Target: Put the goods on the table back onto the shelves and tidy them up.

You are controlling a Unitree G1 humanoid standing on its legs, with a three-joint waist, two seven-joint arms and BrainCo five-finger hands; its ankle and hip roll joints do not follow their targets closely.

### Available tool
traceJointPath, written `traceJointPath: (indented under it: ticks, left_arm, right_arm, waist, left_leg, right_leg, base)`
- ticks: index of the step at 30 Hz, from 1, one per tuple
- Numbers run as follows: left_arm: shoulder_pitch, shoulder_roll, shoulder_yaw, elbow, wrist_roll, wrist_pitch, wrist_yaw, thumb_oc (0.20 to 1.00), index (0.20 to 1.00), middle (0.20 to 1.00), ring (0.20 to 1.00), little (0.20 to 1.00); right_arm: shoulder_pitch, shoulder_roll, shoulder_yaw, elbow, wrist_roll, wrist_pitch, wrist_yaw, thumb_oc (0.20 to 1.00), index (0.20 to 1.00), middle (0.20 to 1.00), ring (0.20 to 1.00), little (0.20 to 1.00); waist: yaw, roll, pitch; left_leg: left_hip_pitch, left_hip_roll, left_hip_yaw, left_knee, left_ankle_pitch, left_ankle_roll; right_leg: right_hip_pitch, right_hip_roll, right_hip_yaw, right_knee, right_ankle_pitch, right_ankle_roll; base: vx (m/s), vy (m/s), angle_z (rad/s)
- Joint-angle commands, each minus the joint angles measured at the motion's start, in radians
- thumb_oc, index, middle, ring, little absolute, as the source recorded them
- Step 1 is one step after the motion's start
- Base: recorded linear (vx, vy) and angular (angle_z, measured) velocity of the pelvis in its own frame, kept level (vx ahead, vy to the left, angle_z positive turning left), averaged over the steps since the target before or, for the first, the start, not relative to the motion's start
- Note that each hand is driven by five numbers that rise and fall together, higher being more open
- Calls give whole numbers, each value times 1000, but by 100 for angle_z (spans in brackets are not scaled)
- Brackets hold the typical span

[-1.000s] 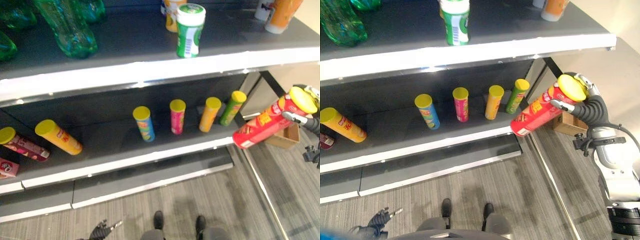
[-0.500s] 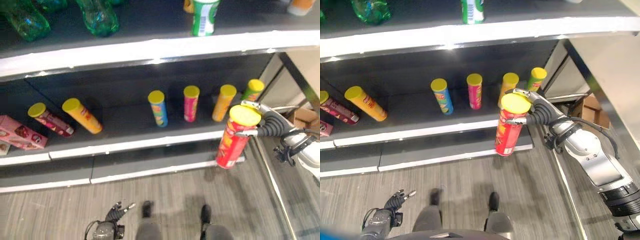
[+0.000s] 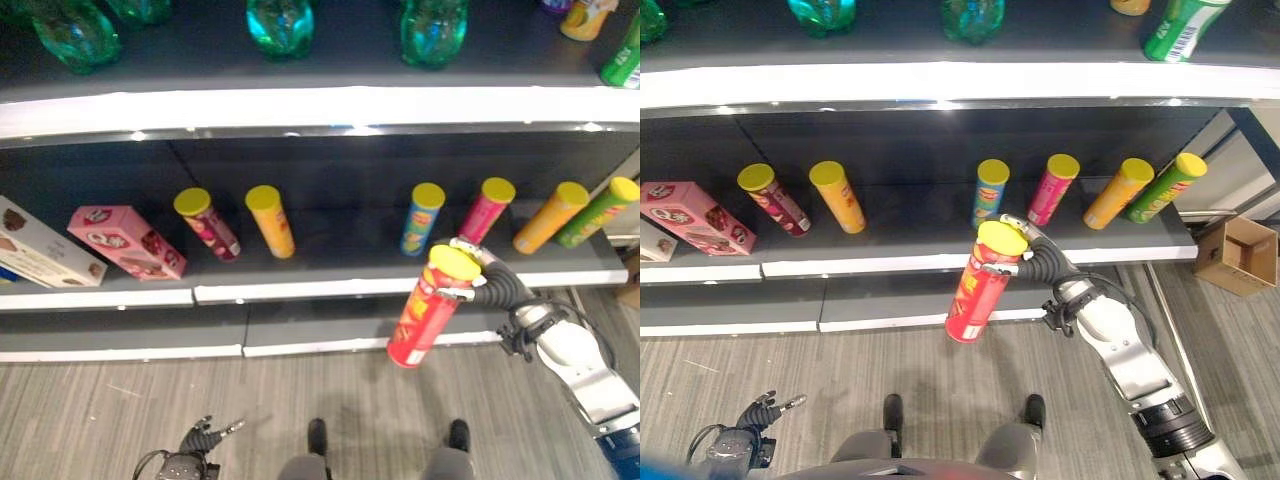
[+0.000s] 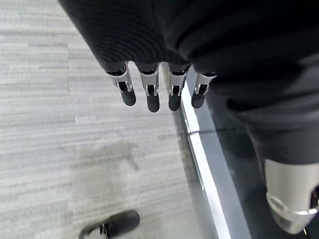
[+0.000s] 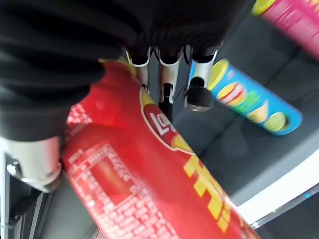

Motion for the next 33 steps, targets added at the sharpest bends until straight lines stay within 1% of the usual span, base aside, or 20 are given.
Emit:
traceJointPath:
  ticks: [1, 3, 4, 5, 6, 7, 8, 11, 12, 14, 15, 16, 19, 25, 28, 29, 30, 31, 32, 33]
  left_arm:
    - [10, -3, 5, -2, 15, -16, 10, 1000, 1000, 1000, 1000, 1000]
    - [5, -8, -1, 9, 8, -17, 10, 1000, 1000, 1000, 1000, 1000]
    - [4, -8, -1, 9, 8, -18, 10, 1000, 1000, 1000, 1000, 1000]
    - [-5, -6, -10, 16, 5, -14, 10, 1000, 1000, 1000, 1000, 1000]
    - [-3, -6, -13, 7, 7, -16, 9, 1000, 1000, 1000, 1000, 1000]
    - [-4, -10, -18, -4, 0, -14, 6, 1000, 1000, 1000, 1000, 1000]
    - [-14, -25, -28, -11, -9, -17, 11, 1000, 1000, 1000, 1000, 1000]
    - [-7, -39, -40, -38, -17, -21, 12, 1000, 1000, 1000, 1000, 1000]
    - [-8, -47, -57, -53, -23, -19, 7, 1000, 1000, 1000, 1000, 1000]
    - [-7, -55, -70, -68, -31, -18, 9, 1000, 1000, 1000, 1000, 1000]
    - [-7, -55, -70, -68, -31, -18, 9, 1000, 1000, 1000, 1000, 1000]
    - [-4, -54, -89, -95, -34, -18, 12, 1000, 1000, 1000, 1000, 1000]
    - [10, -57, -96, -82, -25, -13, 17, 1000, 1000, 1000, 1000, 1000]
    - [37, -65, -111, -54, -11, -3, 25, 1000, 1000, 1000, 1000, 1000]
    - [45, -78, -132, -62, -10, -4, 34, 1000, 1000, 1000, 1000, 1000]
    - [45, -78, -132, -62, -10, -4, 34, 1000, 1000, 1000, 1000, 1000]
    - [44, -81, -149, -79, -15, -8, 44, 1000, 1000, 1000, 1000, 1000]
    - [41, -81, -162, -93, -16, -13, 51, 1000, 1000, 1000, 1000, 1000]
    - [41, -82, -162, -93, -16, -13, 51, 1000, 1000, 1000, 1000, 1000]
    - [36, -81, -174, -102, -20, -16, 59, 1000, 1000, 1000, 1000, 1000]
  right_arm:
    - [-83, -67, -13, 3, -34, -35, -28, 200, 200, 200, 200, 200]
    - [-110, -60, 6, 17, -39, -33, -38, 200, 200, 200, 200, 200]
    - [-112, -60, 8, 18, -39, -34, -39, 200, 200, 200, 200, 200]
    - [-123, -60, 19, 34, -39, -36, -47, 200, 200, 200, 200, 200]
    - [-124, -63, 25, 45, -51, -33, -50, 200, 200, 200, 200, 200]
    - [-127, -64, 27, 37, -60, -27, -54, 200, 200, 200, 200, 200]
    - [-138, -58, 37, 46, -79, -25, -66, 200, 200, 200, 200, 200]
    - [-138, -62, 40, 63, -104, -22, -76, 200, 200, 200, 200, 200]
    - [-150, -66, 43, 89, -145, -13, -99, 200, 200, 200, 200, 200]
    - [-161, -59, 39, 110, -165, -10, -122, 200, 200, 200, 200, 200]
    - [-162, -59, 40, 110, -165, -10, -123, 200, 200, 200, 200, 200]
    - [-193, -52, 39, 133, -188, -1, -154, 200, 200, 200, 200, 200]
    - [-236, -36, 49, 156, -200, 2, -182, 200, 200, 200, 200, 200]
    - [-321, -15, 63, 189, -246, 6, -247, 200, 200, 200, 200, 200]
    - [-390, 13, 47, 235, -329, 14, -353, 200, 200, 200, 200, 200]
    - [-391, 13, 48, 237, -330, 14, -354, 200, 200, 200, 200, 200]
    - [-433, 30, 34, 278, -393, 23, -433, 200, 200, 200, 200, 200]
    - [-466, 43, 35, 311, -422, 31, -476, 200, 200, 200, 200, 200]
    - [-467, 43, 35, 312, -422, 31, -477, 200, 200, 200, 200, 200]
    - [-494, 56, 41, 337, -450, 38, -509, 200, 200, 200, 200, 200]
  waist:
    - [4, 59, 6]
    - [4, 54, 15]
    - [4, 55, 16]
    - [5, 52, 23]
    - [5, 50, 28]
    - [5, 46, 30]
    - [17, 37, 31]
    - [18, 44, 27]
    - [24, 53, 23]
    - [30, 61, 18]
    - [28, 61, 18]
    - [42, 73, 21]
    - [55, 82, 24]
    - [76, 101, 34]
    - [86, 120, 42]
    - [86, 120, 42]
    - [93, 133, 49]
    - [98, 140, 54]
    - [98, 140, 54]
    - [103, 145, 58]
  left_leg:
    - [8, 38, -21, -1, -80, -37]
    - [10, 34, -23, -1, -82, -37]
    - [11, 36, -23, -1, -83, -38]
    - [10, 32, -32, -1, -85, -39]
    - [3, 27, -55, 6, -79, -39]
    - [3, 25, -66, 13, -82, -39]
    - [-6, 28, -89, 23, -76, -50]
    - [-13, 38, -115, 18, -68, -61]
    - [-21, 51, -140, 8, -55, -73]
    - [-31, 57, -155, 1, -44, -83]
    - [-32, 58, -157, 1, -44, -84]
    - [-46, 63, -179, -1, -33, -91]
    - [-54, 63, -196, -1, -31, -93]
    - [-63, 58, -216, -1, -26, -93]
    - [-72, 52, -225, -1, -26, -91]
    - [-72, 52, -226, -1, -26, -91]
    - [-81, 48, -232, -1, -25, -89]
    - [-87, 45, -235, -1, -24, -88]
    - [-87, 45, -235, -1, -24, -88]
    - [-92, 43, -236, -1, -22, -86]
  right_leg:
    - [-8, 162, 89, 90, -351, 21]
    - [-36, 210, 95, 32, -360, 13]
    - [-35, 212, 94, 31, -360, 12]
    - [-42, 230, 106, 4, -372, 13]
    - [-21, 238, 130, -31, -374, 25]
    - [-24, 251, 150, -23, -376, 18]
    - [-11, 257, 157, -37, -366, 14]
    - [8, 254, 131, -50, -372, 8]
    - [25, 255, 93, -56, -384, 3]
    - [35, 254, 60, -54, -393, 0]
    - [36, 254, 57, -54, -394, 0]
    - [44, 252, 20, -42, -410, -6]
    - [51, 249, -9, -31, -425, -10]
    - [51, 240, -36, -4, -442, -10]
    - [47, 232, -49, 3, -447, -10]
    - [47, 232, -50, 3, -447, -10]
    - [42, 229, -55, 3, -448, -9]
    - [38, 228, -56, 2, -447, -8]
    - [38, 228, -56, 2, -447, -8]
    - [34, 226, -56, 0, -445, -8]
  base:
    - [73, 67, 19]
    - [56, -10, 11]
    - [28, -78, -3]
    - [16, -87, 4]
    - [48, -116, 20]
    - [89, -215, 54]
    - [102, -226, 57]
    - [78, -184, 54]
    - [71, -171, 67]
    - [73, -150, 71]
    - [92, -168, 73]
    - [65, -126, 55]
    - [66, -106, 32]
    - [48, -38, 22]
    - [23, 3, 21]
    - [11, 9, 20]
    - [-5, 14, 21]
    - [-5, 14, 20]
    - [-17, 14, 12]
    - [-15, 20, 3]
